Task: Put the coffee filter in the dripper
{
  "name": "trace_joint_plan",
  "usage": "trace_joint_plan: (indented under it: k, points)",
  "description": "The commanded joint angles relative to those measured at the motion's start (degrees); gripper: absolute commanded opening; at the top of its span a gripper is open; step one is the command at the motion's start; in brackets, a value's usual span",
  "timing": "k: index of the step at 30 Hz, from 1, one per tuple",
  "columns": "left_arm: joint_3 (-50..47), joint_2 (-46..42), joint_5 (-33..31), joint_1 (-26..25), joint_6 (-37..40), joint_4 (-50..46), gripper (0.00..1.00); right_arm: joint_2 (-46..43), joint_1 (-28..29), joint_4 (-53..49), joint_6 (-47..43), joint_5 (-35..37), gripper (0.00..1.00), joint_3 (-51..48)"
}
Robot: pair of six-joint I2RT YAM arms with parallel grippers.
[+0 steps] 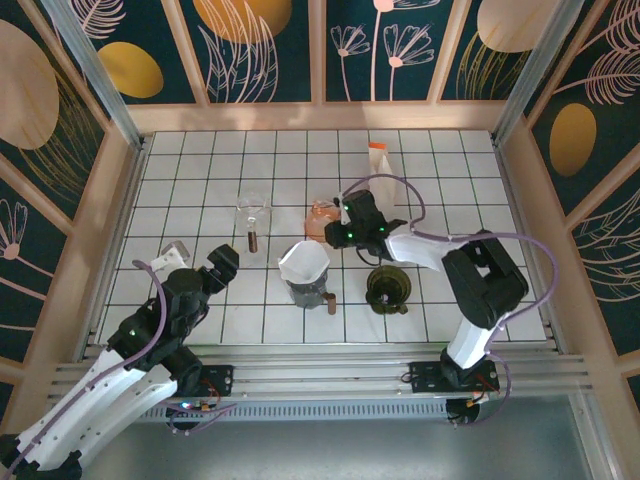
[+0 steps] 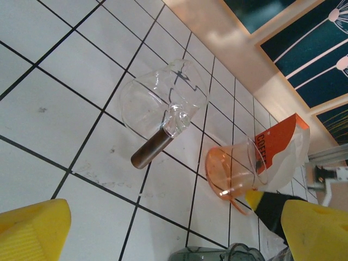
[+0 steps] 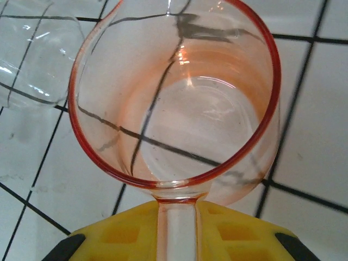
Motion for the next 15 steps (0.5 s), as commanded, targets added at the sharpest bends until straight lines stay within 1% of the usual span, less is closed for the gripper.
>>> trace_joint_plan:
  k: [1, 5, 8, 15]
  points:
    - [-0.8, -0.5, 0.3, 0.4, 0.2, 1.8, 0.99, -6.4, 0.1, -2.3, 1.7, 5.7, 0.22, -4.0]
    - [-1.3, -0.7, 0.9, 0.4, 0.6, 2.8, 0.99, -11.6, 0.1, -5.4, 2.6, 8.2, 0.22, -7.6]
    - [-1.8, -1.6, 1.1, 0.4, 0.9, 3.0, 0.99, -14.6, 0.2, -6.4, 3.5, 8.4, 0.23, -10.0]
    - [-3.0, -3.6, 2.2, 0.4, 0.7, 3.4, 0.99, -15.5, 0.6, -6.8, 4.9, 8.4, 0.30, -12.0]
